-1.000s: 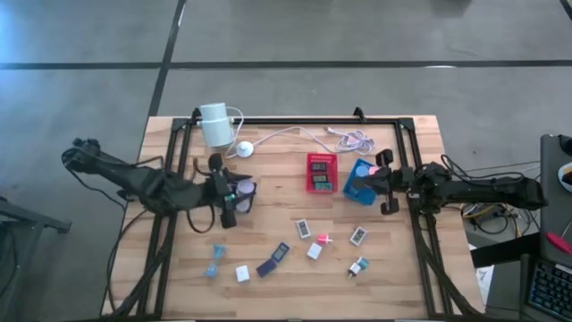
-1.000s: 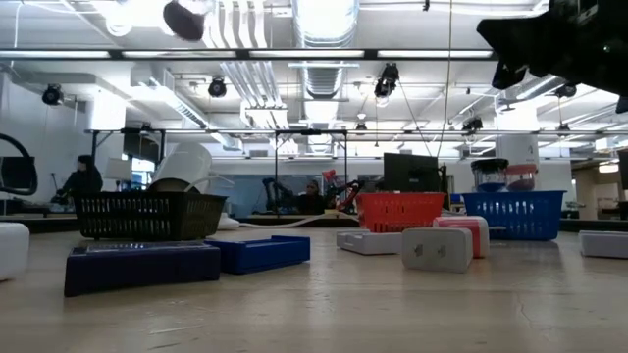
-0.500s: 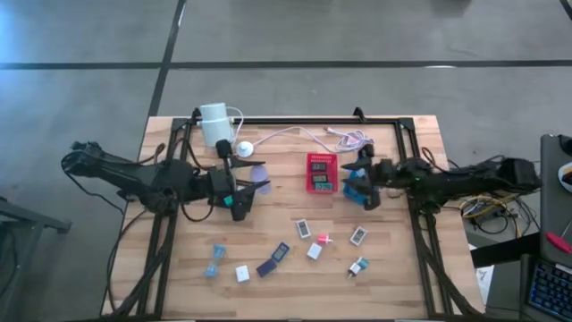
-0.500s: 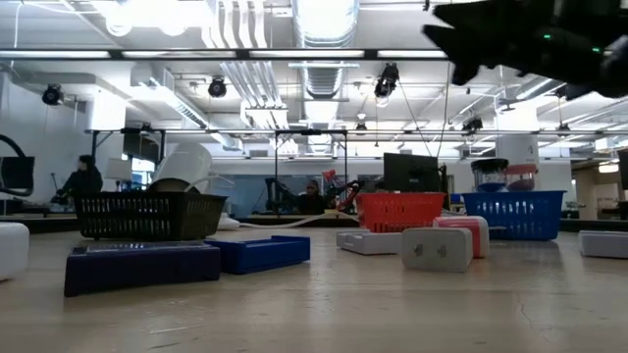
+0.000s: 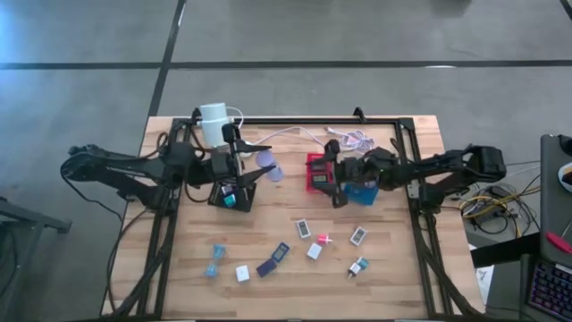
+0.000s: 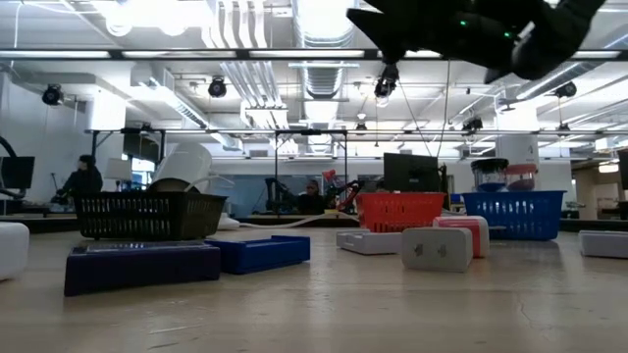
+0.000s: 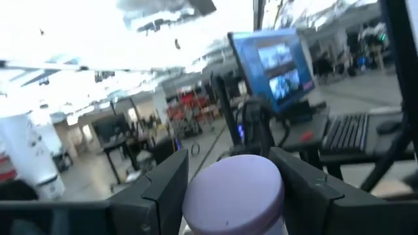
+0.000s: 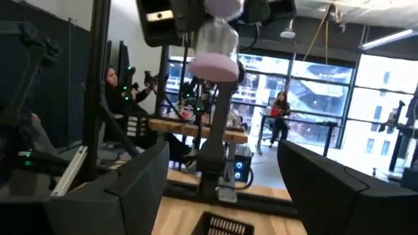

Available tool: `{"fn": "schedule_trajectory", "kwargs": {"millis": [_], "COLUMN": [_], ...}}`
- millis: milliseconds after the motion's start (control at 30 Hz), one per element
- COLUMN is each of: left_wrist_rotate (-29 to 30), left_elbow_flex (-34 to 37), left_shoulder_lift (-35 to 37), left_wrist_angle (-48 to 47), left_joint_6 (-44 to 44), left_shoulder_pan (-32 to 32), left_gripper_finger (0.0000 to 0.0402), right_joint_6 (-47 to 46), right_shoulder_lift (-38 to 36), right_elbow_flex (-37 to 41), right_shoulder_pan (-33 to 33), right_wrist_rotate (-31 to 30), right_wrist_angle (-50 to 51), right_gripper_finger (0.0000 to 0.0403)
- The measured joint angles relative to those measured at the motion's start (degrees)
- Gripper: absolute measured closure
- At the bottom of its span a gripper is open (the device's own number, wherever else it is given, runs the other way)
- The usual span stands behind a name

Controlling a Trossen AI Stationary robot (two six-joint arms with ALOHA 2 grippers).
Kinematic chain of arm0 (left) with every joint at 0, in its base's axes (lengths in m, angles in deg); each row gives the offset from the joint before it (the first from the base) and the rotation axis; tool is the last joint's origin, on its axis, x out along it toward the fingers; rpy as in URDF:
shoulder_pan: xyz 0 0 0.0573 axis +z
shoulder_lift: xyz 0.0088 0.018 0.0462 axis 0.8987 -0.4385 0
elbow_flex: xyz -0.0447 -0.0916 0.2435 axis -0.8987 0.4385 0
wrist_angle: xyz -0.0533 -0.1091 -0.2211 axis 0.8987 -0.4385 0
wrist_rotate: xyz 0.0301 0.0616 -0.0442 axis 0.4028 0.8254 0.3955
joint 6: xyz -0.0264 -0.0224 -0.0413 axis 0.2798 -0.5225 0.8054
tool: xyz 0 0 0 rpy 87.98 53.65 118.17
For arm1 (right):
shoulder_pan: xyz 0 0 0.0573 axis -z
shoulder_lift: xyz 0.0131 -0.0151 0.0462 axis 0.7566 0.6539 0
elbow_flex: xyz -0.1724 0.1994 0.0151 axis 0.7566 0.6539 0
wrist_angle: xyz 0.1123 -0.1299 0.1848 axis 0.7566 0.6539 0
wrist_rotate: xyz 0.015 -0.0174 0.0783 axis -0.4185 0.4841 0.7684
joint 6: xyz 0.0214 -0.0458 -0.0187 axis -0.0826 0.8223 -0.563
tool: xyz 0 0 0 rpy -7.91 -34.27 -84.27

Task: Pick & Place Office items
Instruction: Put the violet hourglass into the blue bin

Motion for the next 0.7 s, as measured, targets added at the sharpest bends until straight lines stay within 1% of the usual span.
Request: {"fn": "schedule_trajectory", "kwargs": {"millis": [100, 200, 300, 433, 500, 633, 700], "left_wrist_rotate": [-2.3, -2.6, -2.6, -1.8, -1.3, -0.8, -0.8], "left_elbow_flex": [0.0, 0.0, 0.0, 0.0, 0.0, 0.0, 0.0], "left_shoulder_lift": [-1.0, -2.1, -3.0, -4.1, -4.6, -5.1, -5.4], "left_wrist_angle": [5.1, 10.5, 15.0, 22.0, 24.5, 26.4, 26.8], "left_joint_6": [-1.4, -2.3, -2.8, -2.9, -2.9, -3.0, -2.9], "left_shoulder_pan": [0.3, 0.3, 0.4, 0.7, 1.0, 2.0, 2.6], "left_gripper_finger": [0.0208, 0.0208, 0.0208, 0.0208, 0.0208, 0.0208, 0.0208], "right_joint_6": [2.1, 4.8, 7.8, 13.3, 14.6, 15.9, 16.6], "right_shoulder_lift": [2.3, 4.7, 6.7, 8.6, 9.6, 11.3, 12.3], "right_elbow_flex": [-3.3, -5.9, -8.5, -12.6, -14.6, -18.4, -20.0], "right_shoulder_pan": [0.1, 0.0, 0.0, -0.1, -0.1, -0.1, -0.1], "right_wrist_rotate": [-0.5, -0.5, -0.5, -0.5, -0.6, -4.5, -5.3], "right_wrist_angle": [-2.7, -9.2, -12.9, -13.4, -13.2, -13.4, -13.3], "right_gripper_finger": [0.0120, 0.0121, 0.0121, 0.0122, 0.0122, 0.0122, 0.0122]}}
